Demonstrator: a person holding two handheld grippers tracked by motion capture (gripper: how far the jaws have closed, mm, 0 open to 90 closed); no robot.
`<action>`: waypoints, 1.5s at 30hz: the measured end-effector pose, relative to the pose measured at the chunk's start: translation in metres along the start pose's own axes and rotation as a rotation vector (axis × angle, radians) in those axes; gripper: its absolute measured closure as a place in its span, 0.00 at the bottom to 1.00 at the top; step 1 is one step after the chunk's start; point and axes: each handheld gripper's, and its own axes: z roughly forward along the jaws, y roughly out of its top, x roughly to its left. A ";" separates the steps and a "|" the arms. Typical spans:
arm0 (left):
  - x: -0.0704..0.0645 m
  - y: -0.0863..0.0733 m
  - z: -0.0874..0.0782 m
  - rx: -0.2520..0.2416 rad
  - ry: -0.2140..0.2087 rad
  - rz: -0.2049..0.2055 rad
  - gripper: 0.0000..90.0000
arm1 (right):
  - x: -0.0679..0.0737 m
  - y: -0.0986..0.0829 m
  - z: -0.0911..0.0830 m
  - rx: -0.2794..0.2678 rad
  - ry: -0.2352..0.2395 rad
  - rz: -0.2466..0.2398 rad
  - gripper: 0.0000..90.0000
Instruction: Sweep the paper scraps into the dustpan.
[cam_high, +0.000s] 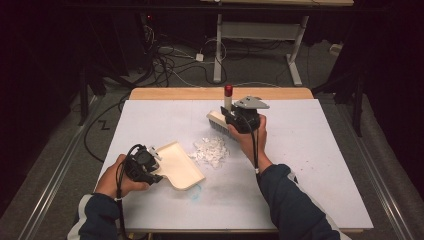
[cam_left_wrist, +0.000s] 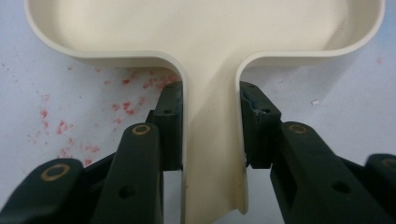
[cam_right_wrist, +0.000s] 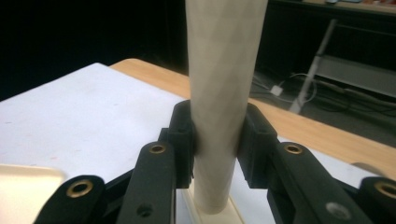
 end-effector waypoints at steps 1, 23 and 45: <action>0.000 0.000 0.000 0.002 -0.001 -0.002 0.70 | 0.004 0.000 0.000 0.005 0.009 -0.012 0.79; -0.011 0.018 0.009 -0.001 0.011 -0.014 0.70 | 0.085 -0.013 -0.022 -0.030 0.154 0.000 0.78; -0.011 0.013 0.017 0.022 -0.005 0.003 0.70 | 0.075 0.023 -0.039 -0.116 0.217 -0.023 0.79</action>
